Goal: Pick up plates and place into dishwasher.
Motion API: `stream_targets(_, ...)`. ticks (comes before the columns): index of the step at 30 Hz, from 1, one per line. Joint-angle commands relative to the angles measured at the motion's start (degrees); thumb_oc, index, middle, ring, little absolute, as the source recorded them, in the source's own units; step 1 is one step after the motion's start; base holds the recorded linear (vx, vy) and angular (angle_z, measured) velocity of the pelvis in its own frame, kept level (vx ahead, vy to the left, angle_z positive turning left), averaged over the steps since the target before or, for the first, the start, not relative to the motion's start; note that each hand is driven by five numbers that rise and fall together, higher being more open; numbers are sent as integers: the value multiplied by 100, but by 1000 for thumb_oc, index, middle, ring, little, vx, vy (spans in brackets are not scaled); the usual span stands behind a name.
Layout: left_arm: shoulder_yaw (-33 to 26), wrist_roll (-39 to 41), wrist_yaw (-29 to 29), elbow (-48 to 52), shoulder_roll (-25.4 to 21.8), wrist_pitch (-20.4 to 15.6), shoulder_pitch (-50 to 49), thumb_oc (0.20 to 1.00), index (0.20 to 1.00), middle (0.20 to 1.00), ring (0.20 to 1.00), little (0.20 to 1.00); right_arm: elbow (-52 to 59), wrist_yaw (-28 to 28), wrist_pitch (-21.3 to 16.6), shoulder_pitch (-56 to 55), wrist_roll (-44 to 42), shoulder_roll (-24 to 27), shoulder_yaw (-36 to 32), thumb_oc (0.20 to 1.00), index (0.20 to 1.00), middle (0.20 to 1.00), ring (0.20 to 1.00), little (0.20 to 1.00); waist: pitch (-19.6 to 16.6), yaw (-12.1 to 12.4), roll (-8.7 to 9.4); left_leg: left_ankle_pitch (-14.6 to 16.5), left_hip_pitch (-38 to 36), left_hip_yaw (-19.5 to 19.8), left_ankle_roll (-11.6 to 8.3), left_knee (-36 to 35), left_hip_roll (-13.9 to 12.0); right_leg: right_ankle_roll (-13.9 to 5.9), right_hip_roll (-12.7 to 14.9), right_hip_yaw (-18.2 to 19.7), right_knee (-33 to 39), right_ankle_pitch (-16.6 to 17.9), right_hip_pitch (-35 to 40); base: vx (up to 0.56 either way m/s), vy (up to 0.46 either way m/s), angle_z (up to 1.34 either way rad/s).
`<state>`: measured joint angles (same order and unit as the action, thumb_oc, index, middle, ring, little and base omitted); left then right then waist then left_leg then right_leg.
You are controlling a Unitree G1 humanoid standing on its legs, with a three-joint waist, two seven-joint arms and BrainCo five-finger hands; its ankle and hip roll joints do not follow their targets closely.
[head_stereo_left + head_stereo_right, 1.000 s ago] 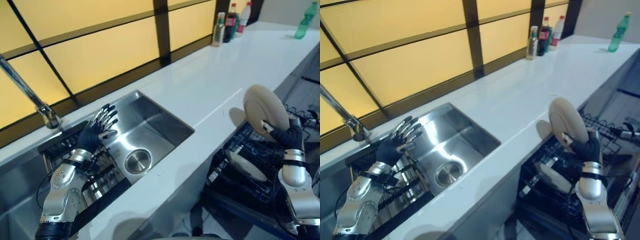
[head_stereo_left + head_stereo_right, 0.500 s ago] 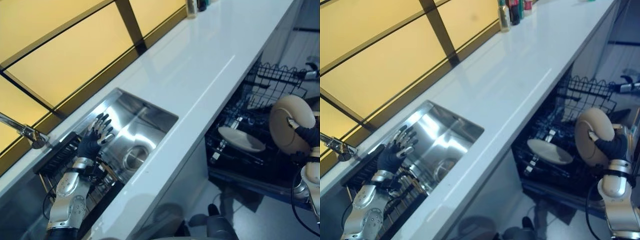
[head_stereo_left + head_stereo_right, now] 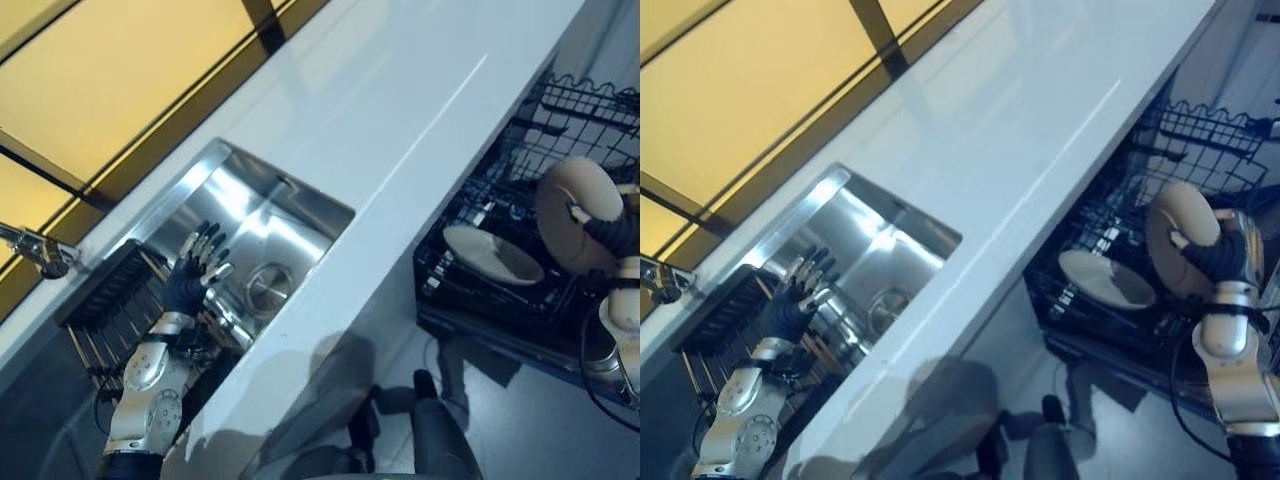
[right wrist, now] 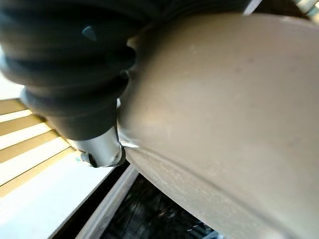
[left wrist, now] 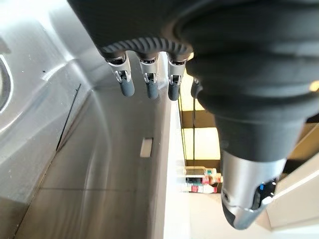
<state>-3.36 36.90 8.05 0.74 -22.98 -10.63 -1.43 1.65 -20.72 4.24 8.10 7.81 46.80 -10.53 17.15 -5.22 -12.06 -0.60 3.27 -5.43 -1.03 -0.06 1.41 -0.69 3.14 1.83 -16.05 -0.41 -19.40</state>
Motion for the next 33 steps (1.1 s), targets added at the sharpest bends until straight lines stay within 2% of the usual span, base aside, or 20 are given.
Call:
stream_targets(1,64,50,-120,53,-565,-408,160,1000,1000,1000,1000,1000,-103,56,-229,789,288,322,296,200,200,200,200,200,-106,218,441,585,492,190,219,870,305,-366,287,-173,211,-544,637,-5,-126,17)
stream_targets(8,138,92,-215,-62,-901,-441,442,1000,1000,1000,1000,1000,-458,-19,-278,1367,355,590,680,200,200,200,200,200,119,381,666,506,810,298,160,1013,152,-265,145,-359,193,-520,502,-58,-149,15)
stream_targets(14,156,141,-334,-60,-1186,-440,715,1000,1000,1000,1000,1000,-742,44,-210,1646,419,746,918,200,200,200,200,200,358,486,741,406,1195,383,132,1140,89,-213,83,-523,86,-505,242,-91,-139,7)
stream_targets(23,264,208,-618,24,-1444,-447,1075,1000,1000,1000,1000,1000,-1223,305,-33,2120,742,1022,1397,200,200,200,200,200,707,508,583,228,1556,426,103,1112,57,-144,56,-647,-61,-508,-128,-86,-66,4)
stream_targets(25,273,213,-617,-14,-1456,-454,1136,1000,1000,1000,1000,1000,-1352,419,32,2265,1142,1181,1515,200,200,200,200,200,754,501,543,205,1593,427,91,1112,63,-130,59,-651,-77,-506,-174,-53,-17,1)
stream_targets(33,285,283,-680,17,-1617,-508,1170,1000,1000,1000,1000,1000,-1760,803,76,2567,1502,1713,1855,200,200,200,200,200,879,484,423,122,1718,406,52,1057,66,-112,75,-670,-137,-512,-342,-55,-20,-1)
